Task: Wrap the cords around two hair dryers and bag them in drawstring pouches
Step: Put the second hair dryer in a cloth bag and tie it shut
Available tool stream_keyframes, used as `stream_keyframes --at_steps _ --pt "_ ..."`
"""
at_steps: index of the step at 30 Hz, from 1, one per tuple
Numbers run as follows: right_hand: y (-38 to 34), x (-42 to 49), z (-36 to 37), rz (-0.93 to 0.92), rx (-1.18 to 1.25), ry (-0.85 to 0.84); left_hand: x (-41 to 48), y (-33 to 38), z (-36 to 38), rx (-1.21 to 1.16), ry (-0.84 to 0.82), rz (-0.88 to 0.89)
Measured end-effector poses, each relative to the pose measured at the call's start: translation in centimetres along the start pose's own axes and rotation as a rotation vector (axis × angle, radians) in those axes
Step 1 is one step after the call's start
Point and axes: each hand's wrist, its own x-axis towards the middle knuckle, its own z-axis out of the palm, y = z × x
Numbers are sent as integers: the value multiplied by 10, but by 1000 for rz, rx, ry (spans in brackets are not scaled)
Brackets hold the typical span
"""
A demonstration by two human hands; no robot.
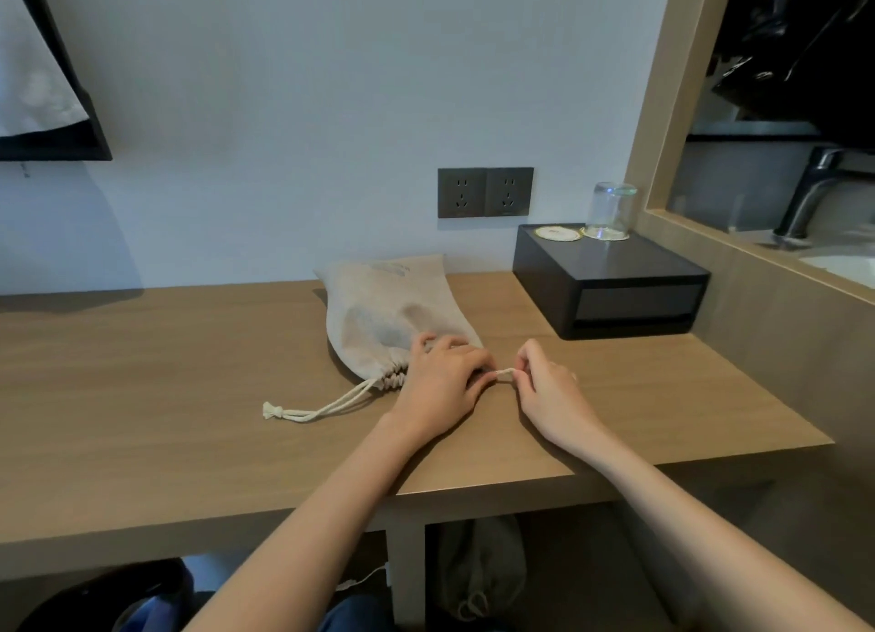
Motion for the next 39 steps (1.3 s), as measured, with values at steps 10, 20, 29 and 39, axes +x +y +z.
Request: stream_keyframes --at_steps 10,20,29,39 --pt "6 -11 -7 103 -150 64 -21 -32 -15 28 70 49" --pt "-9 -16 0 -135 -340 23 -69 -52 -45 25 159 -155" --pt "-46 2 36 -152 -377 53 -89 -69 -62 -28 -26 -374" --pt "-30 6 25 -301 -372 12 -90 -79 -66 80 16 -243"
